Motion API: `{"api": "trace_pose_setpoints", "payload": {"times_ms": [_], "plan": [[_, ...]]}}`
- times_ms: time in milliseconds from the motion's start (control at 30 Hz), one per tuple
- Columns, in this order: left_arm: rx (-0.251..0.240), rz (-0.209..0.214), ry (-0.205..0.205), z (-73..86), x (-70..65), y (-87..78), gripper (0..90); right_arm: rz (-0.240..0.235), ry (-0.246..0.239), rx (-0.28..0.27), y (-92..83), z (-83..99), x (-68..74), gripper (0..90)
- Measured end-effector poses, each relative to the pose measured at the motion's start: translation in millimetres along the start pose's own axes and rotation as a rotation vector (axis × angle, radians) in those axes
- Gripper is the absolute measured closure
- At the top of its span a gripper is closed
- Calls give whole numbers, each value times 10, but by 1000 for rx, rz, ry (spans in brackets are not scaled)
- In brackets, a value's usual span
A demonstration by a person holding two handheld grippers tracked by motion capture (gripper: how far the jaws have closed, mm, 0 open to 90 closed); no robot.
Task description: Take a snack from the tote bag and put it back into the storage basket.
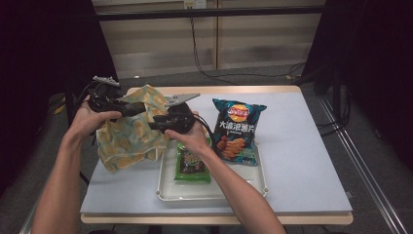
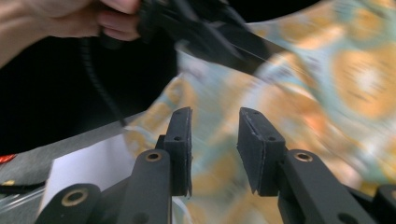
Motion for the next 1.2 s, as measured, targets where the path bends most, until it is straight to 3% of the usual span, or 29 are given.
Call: {"api": "trace_pose_setpoints", "payload": {"times_ms": [100, 267, 400, 433, 500, 533, 567, 600, 733, 900, 1100, 1200], "plan": [[0, 5, -2, -33, -33, 34, 433, -32, -5, 2, 50, -22, 70, 589], [1, 11, 3, -67, -73, 53, 432, -6, 21, 23, 204, 12, 34, 456], [2, 10, 3, -100, -94, 58, 433, 13, 46, 16, 281, -27, 11, 433], [-1, 8, 2, -115, -96, 56, 433, 45, 37, 28, 339, -51, 1, 476], [-2, 6, 1, -119, -97, 52, 433, 55, 37, 31, 350, -59, -1, 528], [-4, 13, -5, -115, -99, 38, 432, 83, 38, 40, 371, -66, -16, 767], [-4, 13, -5, -115, -99, 38, 432, 83, 38, 40, 371, -66, -16, 767], [-12, 22, -17, -105, -96, 23, 432, 60, 45, 28, 372, -71, -10, 900], [-7, 17, -10, -86, -77, 9, 432, 42, 44, 37, 383, -56, 9, 900], [-12, 16, -20, -90, -50, -21, 430, -2, 18, 87, 406, 50, 73, 900], [19, 12, -9, -122, -81, -39, 430, -8, 19, 118, 443, 130, 93, 900], [18, 17, -6, -134, -74, -59, 429, -11, -8, 140, 449, 152, 108, 900]]}}
Point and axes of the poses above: each handheld gripper's, and its own axes: y roughly forward along the jaws, z roughly out of its underside, x roughly to its left, the point moved 8 cm from there along y, roughly forward along the jaws, and after that the axes turned 6 degrees about x, right-handed, at the moved point
